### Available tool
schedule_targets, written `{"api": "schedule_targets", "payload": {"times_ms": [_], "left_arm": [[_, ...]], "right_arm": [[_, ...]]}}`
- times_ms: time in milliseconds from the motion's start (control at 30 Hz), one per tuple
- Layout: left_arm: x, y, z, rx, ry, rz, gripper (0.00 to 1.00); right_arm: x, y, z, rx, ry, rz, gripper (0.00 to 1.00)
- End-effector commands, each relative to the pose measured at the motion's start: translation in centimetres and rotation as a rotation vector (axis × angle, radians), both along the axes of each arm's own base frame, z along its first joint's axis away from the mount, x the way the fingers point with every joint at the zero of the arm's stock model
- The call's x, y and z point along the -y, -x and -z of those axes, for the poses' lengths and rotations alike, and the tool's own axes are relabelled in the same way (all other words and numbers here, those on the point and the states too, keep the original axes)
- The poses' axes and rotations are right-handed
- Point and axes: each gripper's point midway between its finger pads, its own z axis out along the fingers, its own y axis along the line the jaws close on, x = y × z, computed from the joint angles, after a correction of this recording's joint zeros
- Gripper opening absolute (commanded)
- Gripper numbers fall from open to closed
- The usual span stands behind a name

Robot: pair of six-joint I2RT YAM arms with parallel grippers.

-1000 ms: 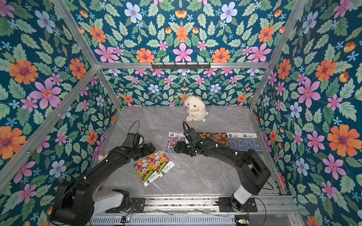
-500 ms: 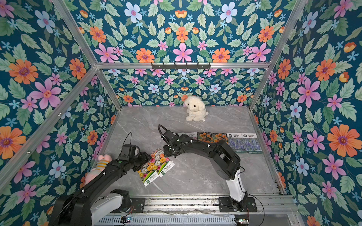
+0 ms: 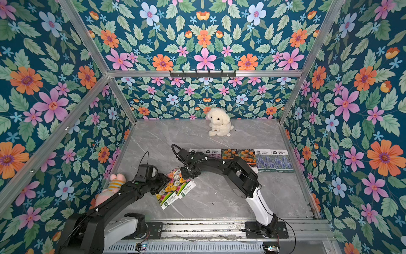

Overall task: Arrange the seed packets in a row
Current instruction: Pick up the seed packet from the center of the board.

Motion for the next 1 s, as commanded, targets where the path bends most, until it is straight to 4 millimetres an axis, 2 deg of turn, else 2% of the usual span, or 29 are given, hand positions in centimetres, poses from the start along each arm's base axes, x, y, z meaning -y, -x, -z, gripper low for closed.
{"api": "schedule_targets", "payload": {"times_ms": [0,267,500,600,733,967], "left_arm": [[0.5,-0.2,0.0,0.013,0.036,0.009,0.48],[1.2,-0.7,-0.9,0.052,0.106,0.029,0.39],[2.1,-1.6,-4.0,0.168,0.207,0.087,0.35],[2.7,-1.5,-4.6,0.188,0.241,0.108,0.34],[2.4,-1.3,-4.0,0.171,0.224,0.105,0.32],[1.1,-1.2,-3.5,0.138,0.12,0.086,0.18]], "right_arm": [[0.3,0.8,0.8,-0.04,0.013,-0.016,0.33],[0.6,1.7,2.3,-0.09,0.027,-0.022,0.31],[0.3,2.5,2.7,-0.142,-0.007,0.008,0.3],[0.1,2.6,2.7,-0.154,-0.023,0.015,0.3],[-0.2,2.6,2.3,-0.166,-0.052,0.027,0.3],[0.0,1.8,1.0,-0.148,-0.095,0.069,0.31]]}}
